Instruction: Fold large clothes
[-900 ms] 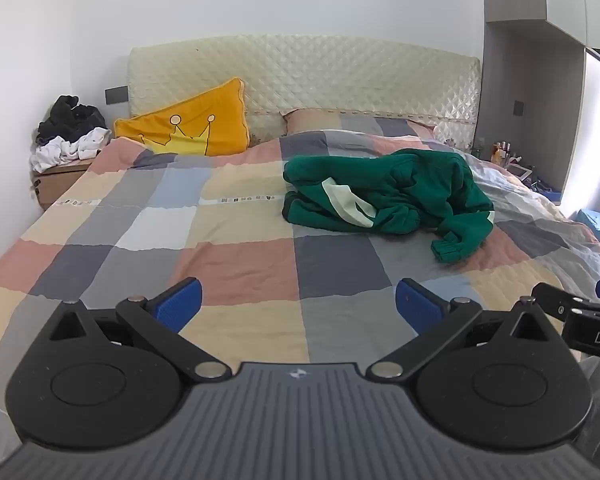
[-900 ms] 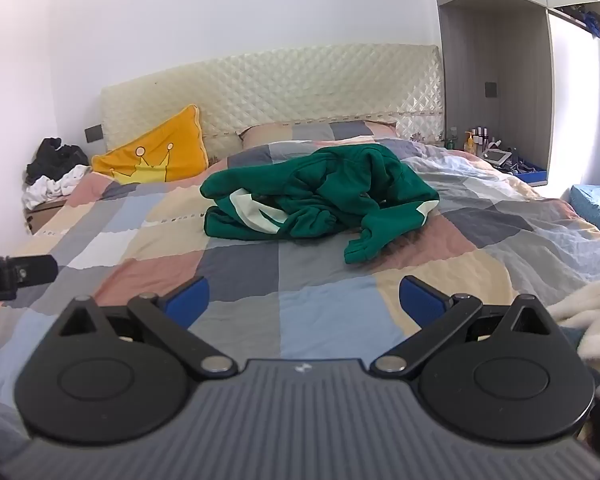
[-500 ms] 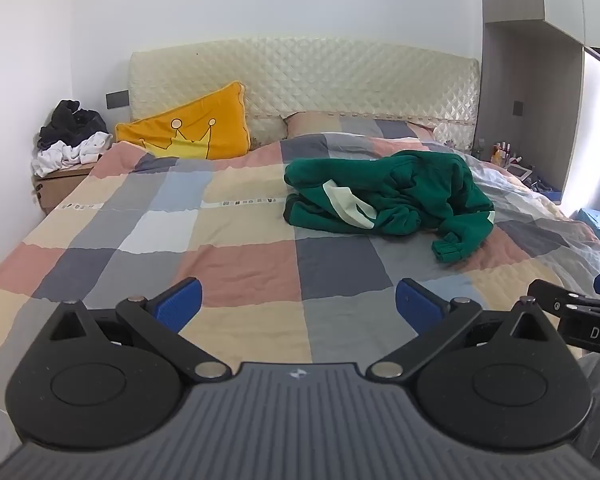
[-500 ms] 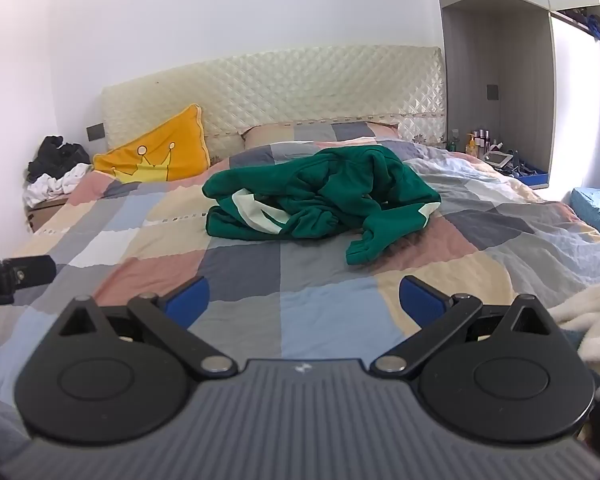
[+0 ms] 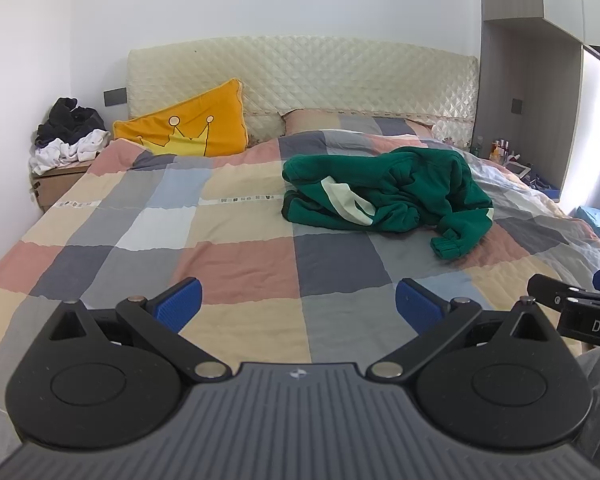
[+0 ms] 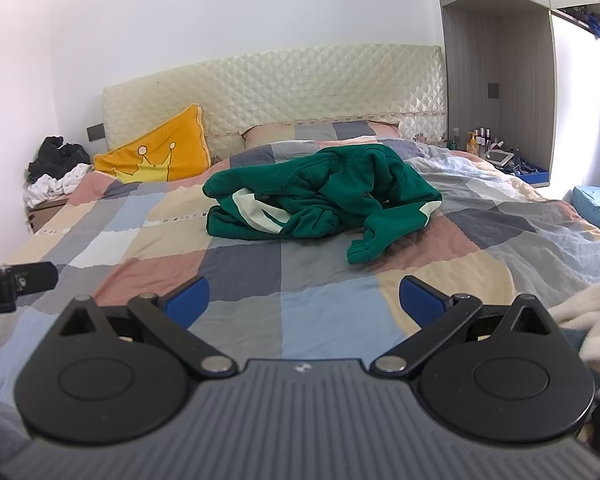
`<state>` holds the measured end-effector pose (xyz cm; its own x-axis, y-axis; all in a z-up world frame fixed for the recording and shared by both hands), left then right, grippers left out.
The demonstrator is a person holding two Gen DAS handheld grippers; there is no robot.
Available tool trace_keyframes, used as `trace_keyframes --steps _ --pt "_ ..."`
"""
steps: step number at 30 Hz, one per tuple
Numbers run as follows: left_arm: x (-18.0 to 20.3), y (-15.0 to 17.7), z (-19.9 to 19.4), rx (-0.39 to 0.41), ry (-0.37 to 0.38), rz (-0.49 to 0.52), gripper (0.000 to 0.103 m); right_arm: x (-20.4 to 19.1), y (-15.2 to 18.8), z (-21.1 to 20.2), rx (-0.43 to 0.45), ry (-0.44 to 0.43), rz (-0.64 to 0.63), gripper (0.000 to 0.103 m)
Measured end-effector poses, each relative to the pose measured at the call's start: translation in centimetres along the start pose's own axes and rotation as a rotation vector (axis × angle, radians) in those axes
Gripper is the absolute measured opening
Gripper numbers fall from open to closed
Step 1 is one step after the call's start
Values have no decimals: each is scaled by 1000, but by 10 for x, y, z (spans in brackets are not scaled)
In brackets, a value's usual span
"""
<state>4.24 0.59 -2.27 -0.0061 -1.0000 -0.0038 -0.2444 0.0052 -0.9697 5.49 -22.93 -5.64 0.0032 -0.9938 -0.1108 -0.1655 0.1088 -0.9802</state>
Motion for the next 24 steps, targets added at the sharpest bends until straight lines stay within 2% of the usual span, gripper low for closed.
trace_keyframes --steps 24 --pt "0 2 5 -6 6 5 103 2 1 3 -2 -2 2 103"
Point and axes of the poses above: each gripper's, at about its wrist camera, not at the fingertips, and z roughly the way its jaws point, x to its right, y to its underside, the point moved 5 cm from there along z, roughly the way its jaws point, and after that the axes turned 13 degrees about x, right-handed, at the moved point
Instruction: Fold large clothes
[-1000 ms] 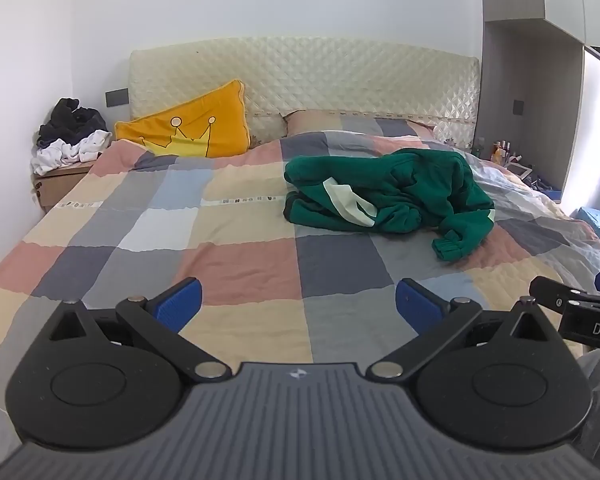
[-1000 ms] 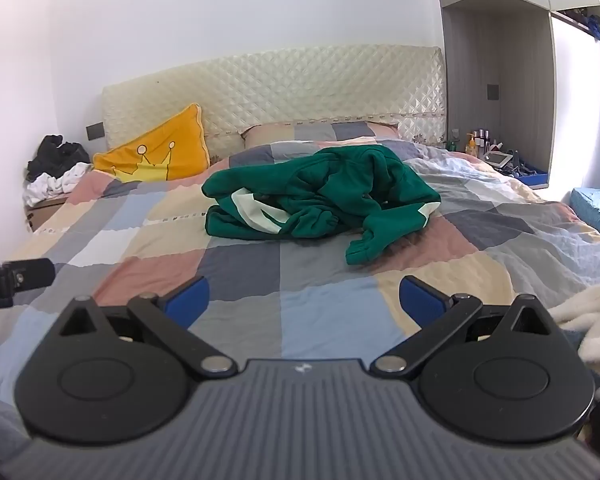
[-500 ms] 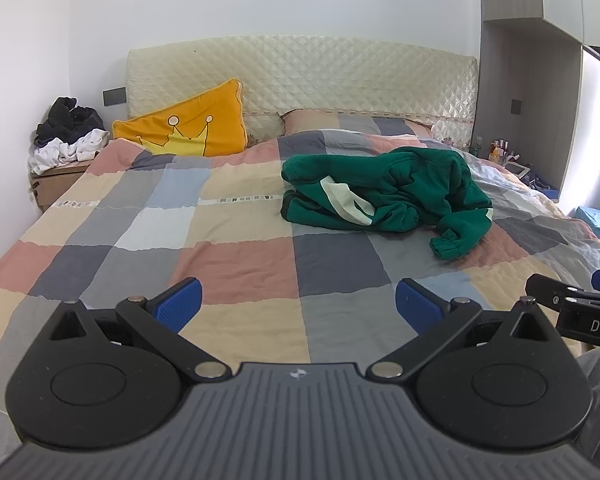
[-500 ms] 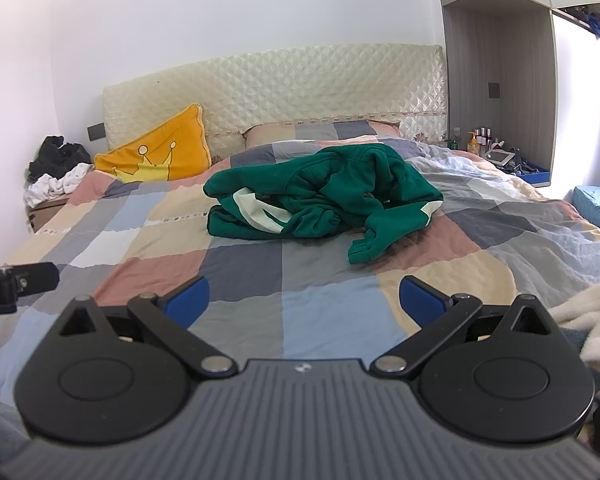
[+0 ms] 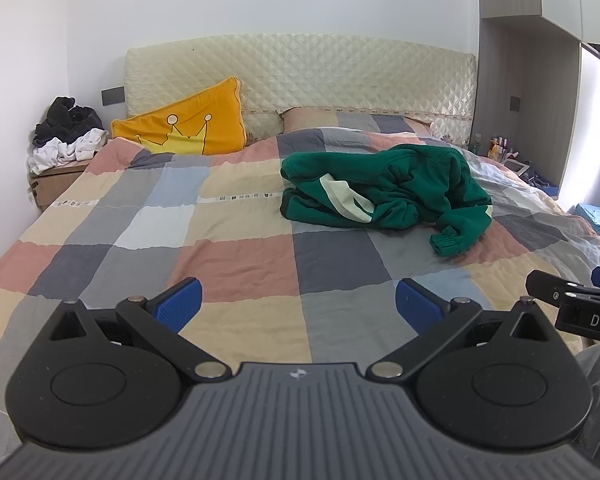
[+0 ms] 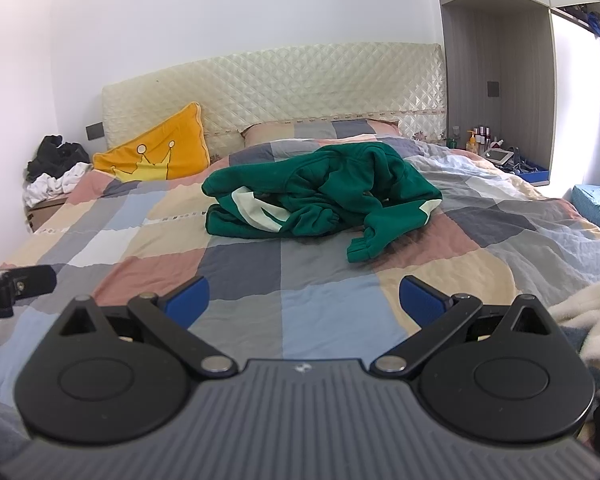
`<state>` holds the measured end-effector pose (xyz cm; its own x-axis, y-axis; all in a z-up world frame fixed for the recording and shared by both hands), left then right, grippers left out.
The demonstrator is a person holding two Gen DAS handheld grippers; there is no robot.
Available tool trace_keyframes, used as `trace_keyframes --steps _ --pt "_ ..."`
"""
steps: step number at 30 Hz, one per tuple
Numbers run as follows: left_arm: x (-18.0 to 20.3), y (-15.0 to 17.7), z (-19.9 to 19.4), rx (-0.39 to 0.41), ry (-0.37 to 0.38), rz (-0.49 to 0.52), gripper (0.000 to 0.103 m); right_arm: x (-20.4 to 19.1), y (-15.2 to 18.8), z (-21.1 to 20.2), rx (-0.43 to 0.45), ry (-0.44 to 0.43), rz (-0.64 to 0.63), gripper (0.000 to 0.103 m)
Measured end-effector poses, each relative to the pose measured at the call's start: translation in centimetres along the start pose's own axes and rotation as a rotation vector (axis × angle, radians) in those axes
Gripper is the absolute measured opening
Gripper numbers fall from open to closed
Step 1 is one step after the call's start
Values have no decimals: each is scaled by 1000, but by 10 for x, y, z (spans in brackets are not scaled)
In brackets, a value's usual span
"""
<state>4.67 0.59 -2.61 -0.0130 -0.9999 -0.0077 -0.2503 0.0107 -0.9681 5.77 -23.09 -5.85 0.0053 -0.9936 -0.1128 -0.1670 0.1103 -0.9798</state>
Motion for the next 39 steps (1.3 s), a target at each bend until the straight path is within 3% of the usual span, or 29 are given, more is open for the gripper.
trace_keyframes --steps 39 --pt "8 23 21 -16 20 10 103 8 27 21 -5 39 -17 103"
Point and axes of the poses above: each gripper's, at about its wrist camera, not at the fingertips, and z roughly the way its jaws point, x to its right, y to its underside, the point moved 5 cm from there along z, roughly the way its jaws point, and after that the axes turned 13 degrees about x, right-handed, at the moved point
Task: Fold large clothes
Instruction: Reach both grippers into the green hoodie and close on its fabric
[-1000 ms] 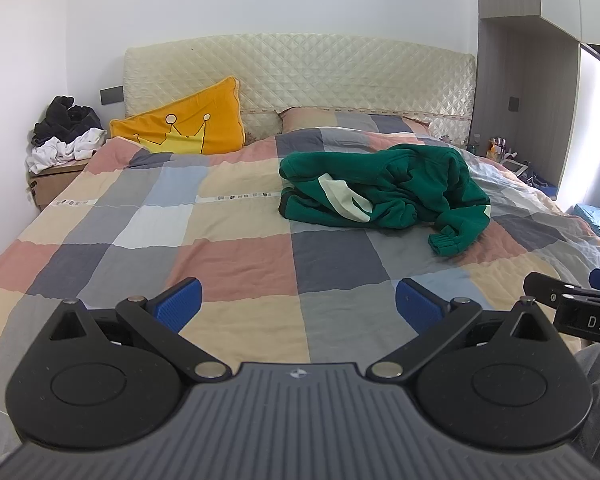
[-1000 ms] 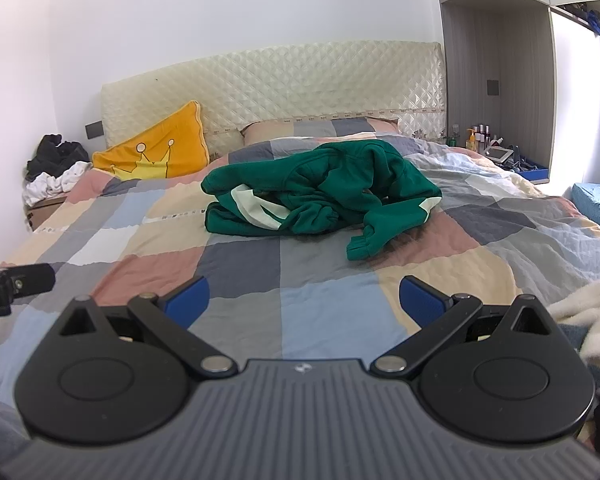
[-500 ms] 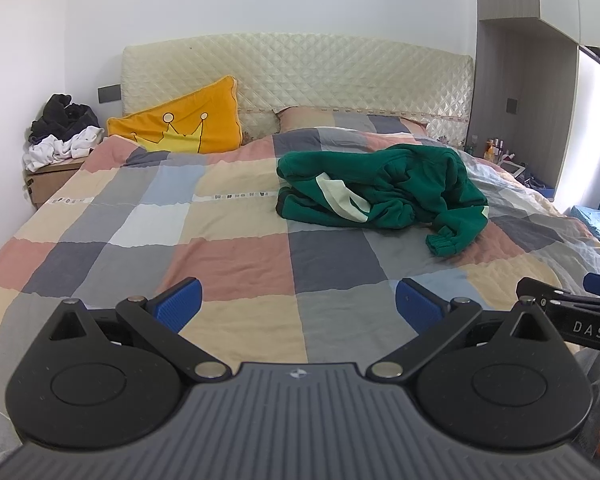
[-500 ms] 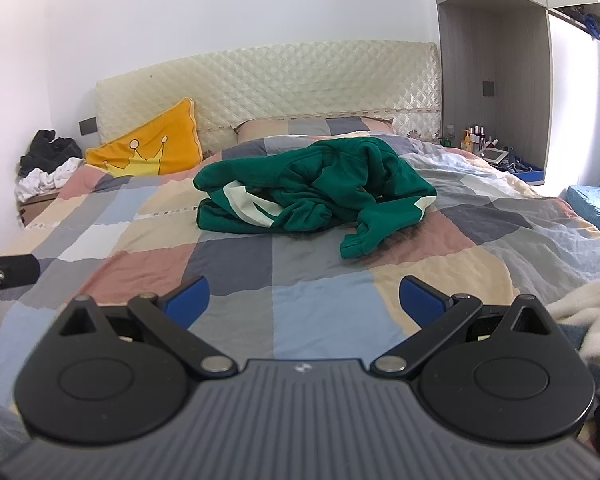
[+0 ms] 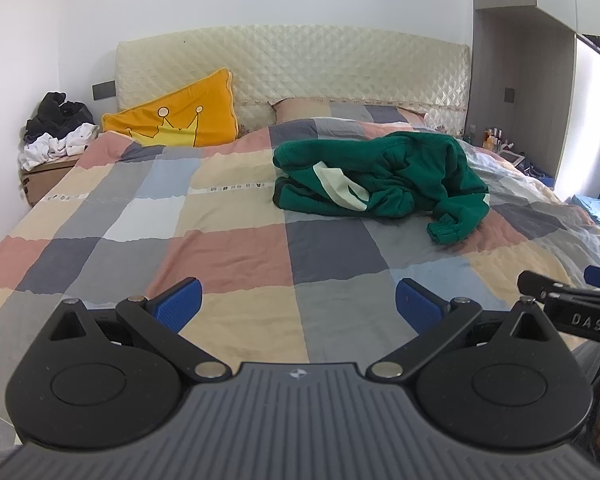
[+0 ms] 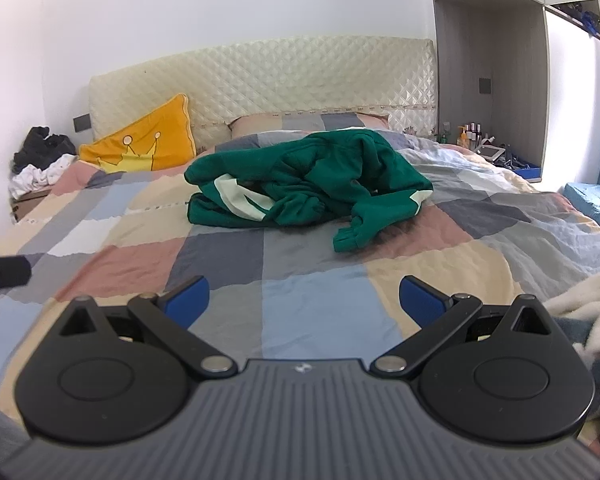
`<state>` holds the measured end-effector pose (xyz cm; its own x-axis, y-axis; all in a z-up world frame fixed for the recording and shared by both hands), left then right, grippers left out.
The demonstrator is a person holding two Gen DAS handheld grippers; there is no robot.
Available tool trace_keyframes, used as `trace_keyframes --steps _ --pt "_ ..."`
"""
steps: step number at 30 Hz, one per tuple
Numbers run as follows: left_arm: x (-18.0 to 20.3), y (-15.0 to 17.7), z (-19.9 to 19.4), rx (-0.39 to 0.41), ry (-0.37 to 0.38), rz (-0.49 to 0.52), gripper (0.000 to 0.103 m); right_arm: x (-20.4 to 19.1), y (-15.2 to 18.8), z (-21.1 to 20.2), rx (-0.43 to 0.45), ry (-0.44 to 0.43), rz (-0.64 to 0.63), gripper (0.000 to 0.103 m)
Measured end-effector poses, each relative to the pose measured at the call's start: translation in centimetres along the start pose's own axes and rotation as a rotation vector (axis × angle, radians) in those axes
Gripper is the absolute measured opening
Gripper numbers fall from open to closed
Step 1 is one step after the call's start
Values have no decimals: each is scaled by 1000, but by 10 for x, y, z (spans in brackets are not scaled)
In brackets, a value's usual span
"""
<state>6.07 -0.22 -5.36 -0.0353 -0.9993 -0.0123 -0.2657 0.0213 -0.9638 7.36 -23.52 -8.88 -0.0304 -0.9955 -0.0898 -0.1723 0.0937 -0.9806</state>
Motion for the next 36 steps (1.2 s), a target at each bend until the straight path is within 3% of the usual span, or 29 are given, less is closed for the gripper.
trace_keyframes --steps 9,12,17,28,36 --pt "-2 7 27 -14 13 -9 103 3 -4 13 8 4 26 103" --pt "-4 11 46 -31 46 -42 103 5 -4 28 -10 10 19 103" --pt "5 20 80 -60 84 -7 103 9 -8 49 -7 23 39 103" --pt "15 14 156 -75 117 -52 103 24 -19 111 45 45 61 103" --pt "19 5 213 -51 129 -101 103 38 -26 163 20 46 144 103"
Point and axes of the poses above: each gripper's, at about its wrist camera, not at the fingertips, and z roughly the way its jaws point, x to its right, y to its underside, the point moved 5 cm from there along z, roughly the way its jaws point, and after that the axes turned 13 degrees about x, right-handed, at the moved point
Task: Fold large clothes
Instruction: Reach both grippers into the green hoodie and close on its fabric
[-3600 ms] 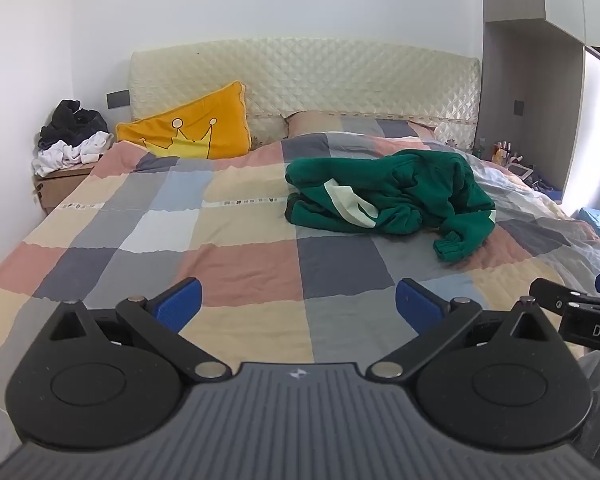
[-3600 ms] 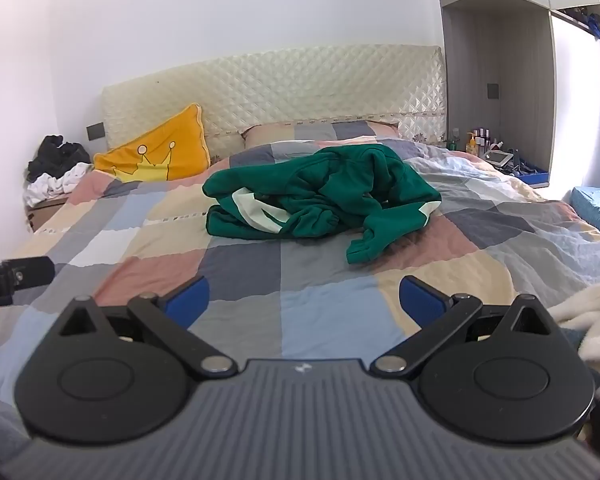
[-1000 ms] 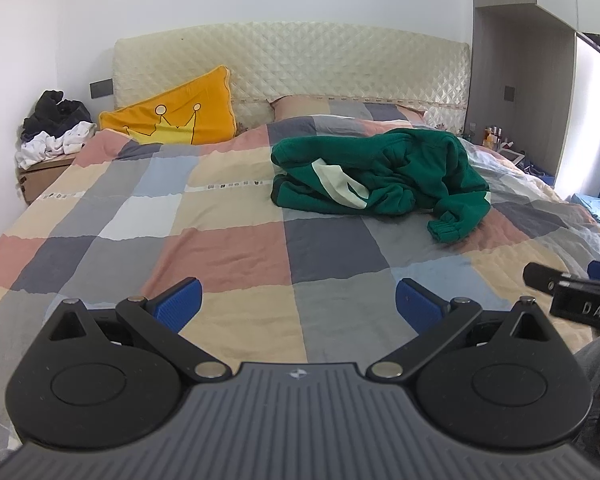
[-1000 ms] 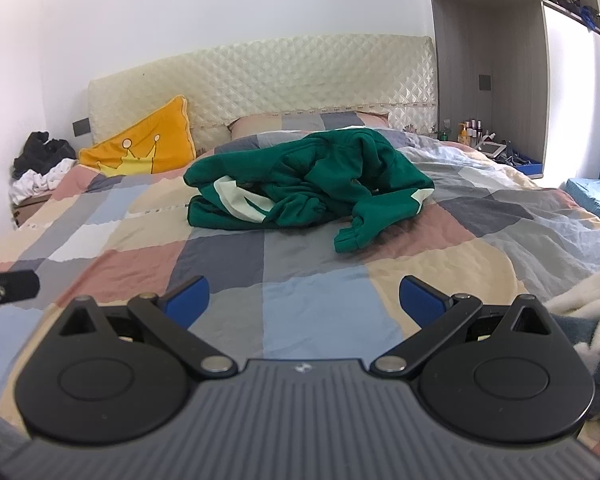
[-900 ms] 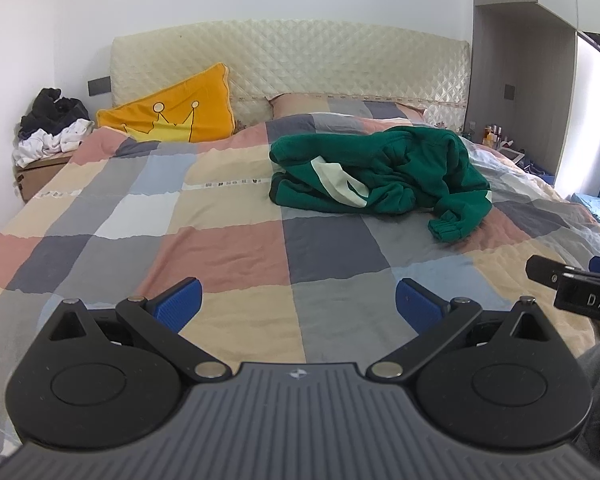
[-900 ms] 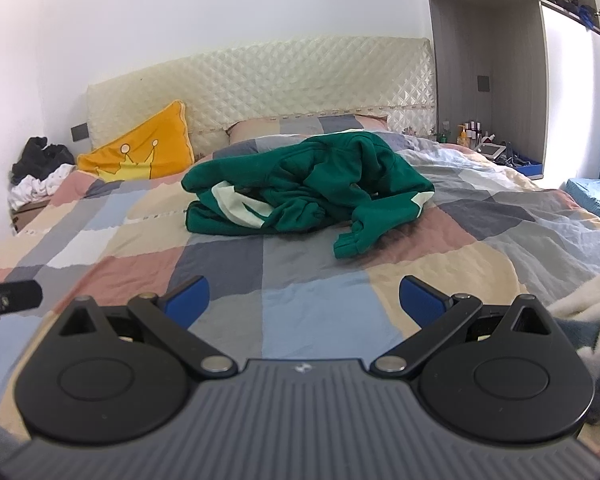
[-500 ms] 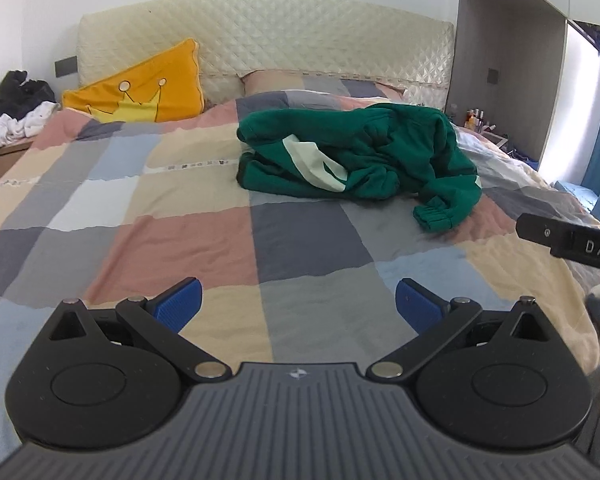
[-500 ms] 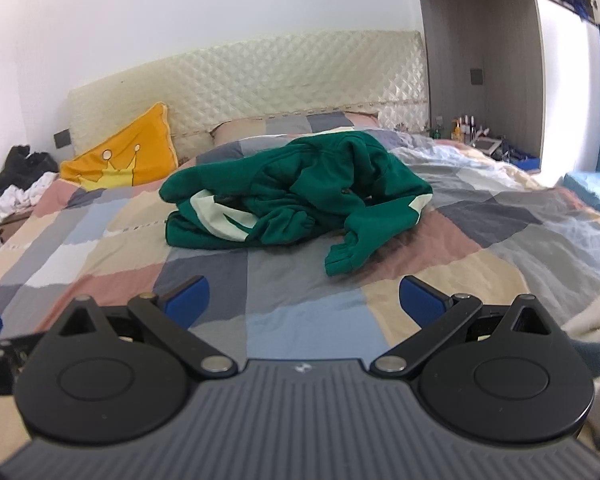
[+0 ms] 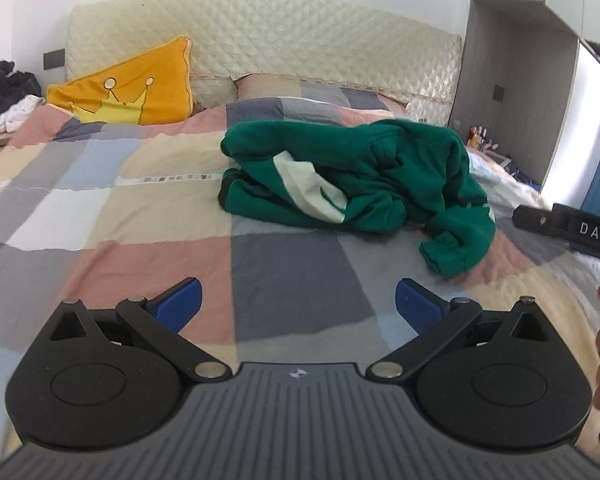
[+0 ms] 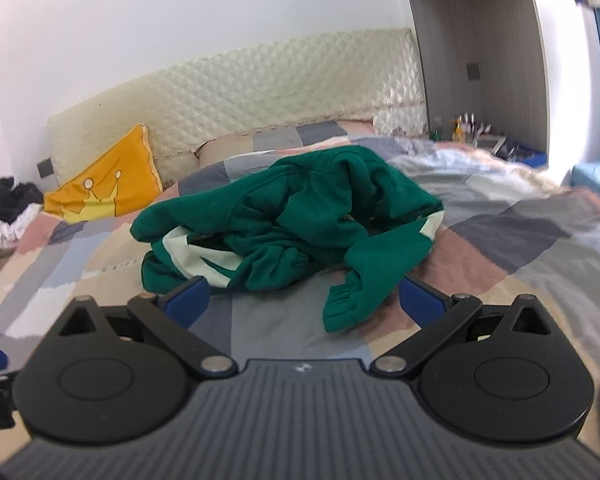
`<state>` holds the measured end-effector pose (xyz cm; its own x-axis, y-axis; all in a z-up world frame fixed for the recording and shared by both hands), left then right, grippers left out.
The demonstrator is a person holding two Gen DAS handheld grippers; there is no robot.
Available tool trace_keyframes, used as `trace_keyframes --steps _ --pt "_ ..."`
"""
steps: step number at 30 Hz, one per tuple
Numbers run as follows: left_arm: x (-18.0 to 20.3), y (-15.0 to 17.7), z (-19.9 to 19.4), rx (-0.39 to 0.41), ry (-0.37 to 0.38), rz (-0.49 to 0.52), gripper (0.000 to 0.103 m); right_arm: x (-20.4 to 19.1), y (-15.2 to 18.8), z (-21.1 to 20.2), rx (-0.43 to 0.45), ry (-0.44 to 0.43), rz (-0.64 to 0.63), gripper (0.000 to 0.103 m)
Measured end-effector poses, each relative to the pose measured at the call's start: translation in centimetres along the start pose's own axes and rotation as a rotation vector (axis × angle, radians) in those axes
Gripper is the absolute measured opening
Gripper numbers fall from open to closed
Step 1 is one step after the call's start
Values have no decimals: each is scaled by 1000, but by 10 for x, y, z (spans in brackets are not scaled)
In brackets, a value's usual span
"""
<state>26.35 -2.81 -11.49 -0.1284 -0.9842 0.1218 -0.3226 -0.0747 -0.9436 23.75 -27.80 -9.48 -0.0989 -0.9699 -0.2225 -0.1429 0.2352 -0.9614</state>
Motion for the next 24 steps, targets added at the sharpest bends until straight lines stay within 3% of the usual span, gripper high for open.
trace_keyframes --steps 4,10,16,24 --pt "-5 -5 36 -31 37 -101 103 8 3 36 -49 7 62 103" --pt "-2 -13 90 -44 54 -178 103 19 6 85 -55 -9 193 102" --pt "4 -15 145 -43 90 -240 103 35 17 128 -71 -2 316 79" --pt "21 -30 226 -5 181 -303 100 49 12 190 -48 -31 350 74"
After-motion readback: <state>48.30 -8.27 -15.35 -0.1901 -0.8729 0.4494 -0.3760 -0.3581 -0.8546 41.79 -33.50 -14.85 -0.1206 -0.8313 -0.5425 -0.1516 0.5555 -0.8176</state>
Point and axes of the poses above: each gripper's, at about its wrist camera, not at the fingertips, and z roughly the way its jaws point, x to its right, y to its underside, the point moved 5 cm from there along z, roughly the way its jaws point, and after that the axes turned 13 degrees about x, right-handed, at the moved point
